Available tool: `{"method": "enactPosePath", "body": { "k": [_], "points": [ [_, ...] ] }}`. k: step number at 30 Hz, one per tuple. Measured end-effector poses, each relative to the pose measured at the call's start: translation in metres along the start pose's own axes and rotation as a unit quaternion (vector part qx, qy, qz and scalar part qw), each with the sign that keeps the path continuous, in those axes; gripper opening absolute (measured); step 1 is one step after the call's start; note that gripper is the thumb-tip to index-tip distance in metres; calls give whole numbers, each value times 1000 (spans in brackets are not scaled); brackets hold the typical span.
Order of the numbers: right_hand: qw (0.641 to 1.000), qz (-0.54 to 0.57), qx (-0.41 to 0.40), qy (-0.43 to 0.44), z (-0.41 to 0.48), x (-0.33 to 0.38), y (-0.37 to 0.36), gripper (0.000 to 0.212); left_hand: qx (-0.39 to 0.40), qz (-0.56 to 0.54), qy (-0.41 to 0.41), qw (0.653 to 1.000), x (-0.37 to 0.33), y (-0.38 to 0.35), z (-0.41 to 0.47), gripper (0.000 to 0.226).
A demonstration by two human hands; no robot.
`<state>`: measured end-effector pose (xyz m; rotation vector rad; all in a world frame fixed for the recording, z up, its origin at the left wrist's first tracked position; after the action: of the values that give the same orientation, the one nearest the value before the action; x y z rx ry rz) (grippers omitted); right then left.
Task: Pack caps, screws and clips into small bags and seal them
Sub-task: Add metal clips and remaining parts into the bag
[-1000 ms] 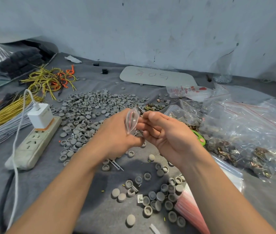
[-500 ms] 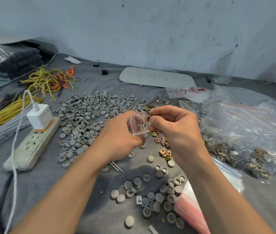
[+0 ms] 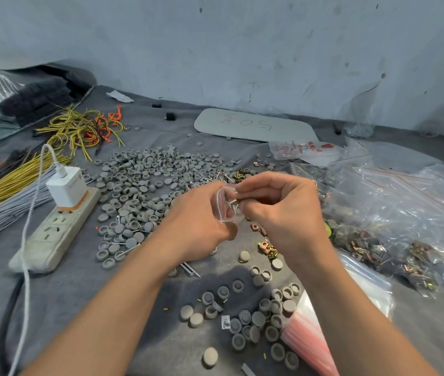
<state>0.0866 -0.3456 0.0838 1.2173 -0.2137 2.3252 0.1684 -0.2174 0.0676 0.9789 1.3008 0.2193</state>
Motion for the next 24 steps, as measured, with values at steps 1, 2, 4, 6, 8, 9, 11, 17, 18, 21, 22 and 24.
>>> {"method": "enactPosePath", "body": {
  "k": [1, 2, 4, 6, 8, 9, 11, 17, 18, 21, 22, 24],
  "points": [
    [1000, -18, 4, 4, 0, 2, 0, 35, -1, 0, -1, 1000, 0, 0, 0, 39],
    [999, -33, 7, 4, -1, 3, -1, 30, -1, 0, -2, 1000, 0, 0, 0, 39],
    [998, -52, -18, -7, -1, 1, 4, 21, 1, -6, 2, 1000, 1, 0, 1, 39],
    [993, -80, -86, -31, 1, -4, 22, 16, -5, -15, 7, 1000, 4, 1, 2, 35],
    [976, -165, -131, -53, 3, -9, 47, 18, -21, -26, 10, 999, 5, 4, 3, 31],
    [964, -225, -123, -64, 3, -10, 58, 22, -27, -35, 12, 999, 6, 5, 3, 29],
    [936, -332, -40, -109, 4, -18, 66, 30, -37, -53, 19, 998, 8, 7, 4, 24],
    [820, -528, 182, -121, 3, -41, 32, 7, -64, -110, 35, 991, 13, 11, 8, 25],
    [806, -549, 194, -105, 3, -44, 25, 9, -65, -116, 37, 990, 14, 11, 8, 25],
    [779, -582, 216, -85, 0, -54, 8, 15, -64, -118, 42, 990, 16, 10, 10, 26],
    [779, -584, 215, -81, -1, -56, 6, 16, -64, -115, 43, 990, 17, 10, 11, 26],
    [780, -588, 204, -71, -1, -58, 4, 17, -64, -112, 43, 991, 17, 10, 11, 26]
  ]
}}
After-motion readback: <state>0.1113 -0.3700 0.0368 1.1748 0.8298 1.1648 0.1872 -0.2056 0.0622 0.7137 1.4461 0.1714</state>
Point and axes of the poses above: each hand's wrist, its own z-axis towards the middle knuckle, its own y-axis out of the back of the hand, x = y × z, the point moved 6 cm from there along z, towards the middle knuckle, and after that the axes turned 15 degrees about y, right-handed, at the moved point
